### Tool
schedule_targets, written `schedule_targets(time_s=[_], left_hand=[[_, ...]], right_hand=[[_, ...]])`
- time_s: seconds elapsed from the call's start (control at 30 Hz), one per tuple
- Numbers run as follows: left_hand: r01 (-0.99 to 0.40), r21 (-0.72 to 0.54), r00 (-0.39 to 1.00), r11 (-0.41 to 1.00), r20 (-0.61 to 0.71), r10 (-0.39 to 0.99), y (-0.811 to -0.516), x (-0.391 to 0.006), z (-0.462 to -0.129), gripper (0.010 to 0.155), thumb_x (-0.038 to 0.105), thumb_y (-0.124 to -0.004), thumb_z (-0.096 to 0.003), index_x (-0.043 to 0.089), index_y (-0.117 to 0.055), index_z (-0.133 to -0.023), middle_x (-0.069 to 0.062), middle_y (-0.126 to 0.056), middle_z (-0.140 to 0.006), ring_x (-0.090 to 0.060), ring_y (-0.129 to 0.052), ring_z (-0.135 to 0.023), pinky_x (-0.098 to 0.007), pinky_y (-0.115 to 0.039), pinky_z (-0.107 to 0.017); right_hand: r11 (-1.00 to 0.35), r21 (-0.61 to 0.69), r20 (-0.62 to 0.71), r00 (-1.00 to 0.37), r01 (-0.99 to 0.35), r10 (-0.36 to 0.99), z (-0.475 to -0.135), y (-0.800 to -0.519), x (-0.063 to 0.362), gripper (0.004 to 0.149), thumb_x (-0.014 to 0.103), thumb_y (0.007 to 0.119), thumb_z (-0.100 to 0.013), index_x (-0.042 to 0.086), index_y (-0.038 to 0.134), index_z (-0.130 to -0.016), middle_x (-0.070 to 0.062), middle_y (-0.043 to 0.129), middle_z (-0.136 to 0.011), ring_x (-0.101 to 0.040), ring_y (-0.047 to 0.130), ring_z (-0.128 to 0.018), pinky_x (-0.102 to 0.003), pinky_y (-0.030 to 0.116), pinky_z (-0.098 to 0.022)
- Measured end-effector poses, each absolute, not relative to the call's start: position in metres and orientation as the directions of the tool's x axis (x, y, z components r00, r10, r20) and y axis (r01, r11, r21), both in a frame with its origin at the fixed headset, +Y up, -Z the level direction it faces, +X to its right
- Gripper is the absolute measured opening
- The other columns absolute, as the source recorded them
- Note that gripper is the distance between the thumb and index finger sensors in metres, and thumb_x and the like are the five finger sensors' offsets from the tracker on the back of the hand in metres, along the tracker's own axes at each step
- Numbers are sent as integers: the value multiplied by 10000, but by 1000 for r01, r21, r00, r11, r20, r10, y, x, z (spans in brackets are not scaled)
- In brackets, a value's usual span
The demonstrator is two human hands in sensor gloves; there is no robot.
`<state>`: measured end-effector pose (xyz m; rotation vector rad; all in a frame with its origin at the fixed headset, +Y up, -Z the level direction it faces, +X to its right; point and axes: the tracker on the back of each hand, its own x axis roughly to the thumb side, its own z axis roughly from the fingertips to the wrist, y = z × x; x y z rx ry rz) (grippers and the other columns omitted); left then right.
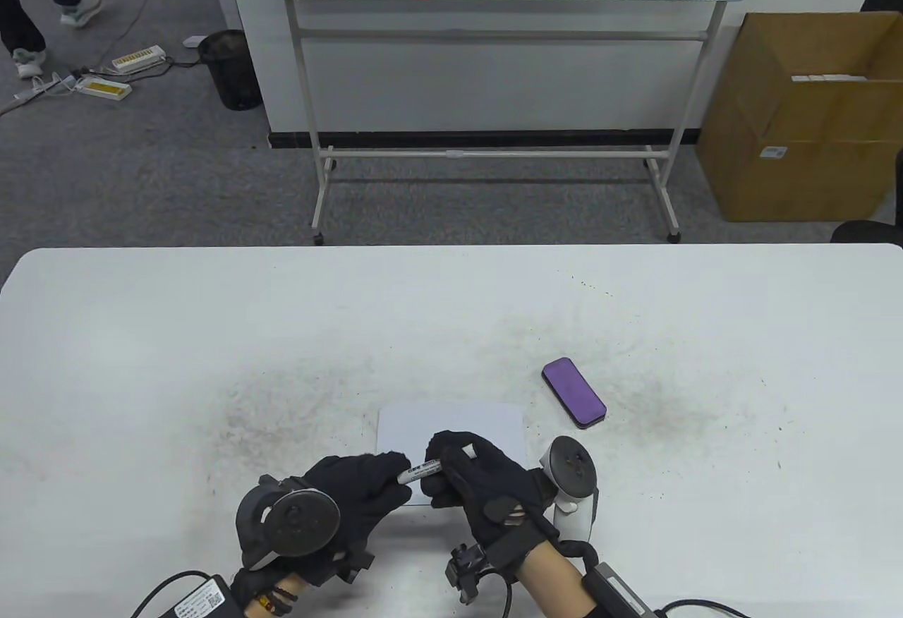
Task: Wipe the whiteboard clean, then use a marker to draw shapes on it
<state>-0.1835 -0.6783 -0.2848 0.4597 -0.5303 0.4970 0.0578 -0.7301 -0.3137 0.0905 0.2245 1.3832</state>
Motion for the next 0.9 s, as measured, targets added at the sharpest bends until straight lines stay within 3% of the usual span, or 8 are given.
schedule_targets(time_s=[0.2, 0.37, 0.57, 0.63, 0.7, 0.77, 0.9], left_hand=[[-539, 259, 746, 802, 589, 311, -673, -177, -283, 515, 464, -778, -336, 135, -908, -711, -11, -1088, -368, -96, -1083, -169, -369, -939, -228], [-596, 142, 700, 790, 574, 425, -673, -181, -291, 508, 473, -765, -339, 136, -932, -682, -5, -1089, -327, -90, -1073, -139, -365, -943, -220], [-672, -13, 622, 741, 534, 574, -679, -187, -301, 501, 471, -741, -347, 130, -946, -652, -4, -1092, -295, -91, -1077, -112, -366, -957, -220], [-697, -58, 601, 715, 497, 626, -682, -196, -305, 507, 471, -726, -352, 118, -958, -632, -6, -1093, -273, -99, -1077, -94, -372, -957, -210], [-695, -162, 585, 700, 439, 682, -690, -208, -312, 493, 491, -779, -350, 152, -944, -667, -12, -1101, -340, -121, -1093, -174, -386, -947, -277], [-722, -105, 593, 684, 414, 690, -693, -214, -316, 492, 494, -852, -324, 153, -949, -665, -32, -1097, -355, -150, -1084, -199, -413, -931, -292], [-650, -75, 692, 757, 354, 629, -695, -220, -322, 473, 488, -844, -332, 259, -931, -736, -15, -1050, -524, -164, -1061, -383, -433, -889, -411]], right_hand=[[219, 196, -72, 209, -956, 975, -314, -727, 59, 469, 417, 793, -385, 193, 884, -787, -105, 914, -763, -219, 1133, -459, -310, 974, -345], [221, 171, -38, 217, -960, 975, -313, -725, 58, 462, 410, 797, -386, 181, 894, -775, -110, 927, -752, -228, 1140, -438, -317, 977, -342], [232, 237, -15, 235, -943, 972, -317, -723, 60, 442, 399, 812, -386, 204, 895, -774, -90, 919, -776, -249, 1129, -464, -327, 969, -368], [260, 194, 8, 267, -946, 964, -320, -716, 72, 436, 390, 826, -380, 210, 904, -769, -88, 923, -777, -265, 1129, -468, -336, 967, -371], [248, 159, 46, 259, -956, 965, -323, -713, 91, 431, 403, 857, -379, 219, 920, -763, -81, 936, -767, -257, 1137, -463, -330, 972, -366], [228, 139, 63, 238, -964, 969, -324, -714, 99, 428, 415, 866, -383, 230, 921, -765, -73, 935, -769, -249, 1133, -466, -325, 966, -368], [195, 133, 96, 208, -972, 973, -322, -708, 100, 436, 423, 853, -393, 243, 895, -788, -64, 904, -804, -250, 1107, -504, -332, 943, -394]])
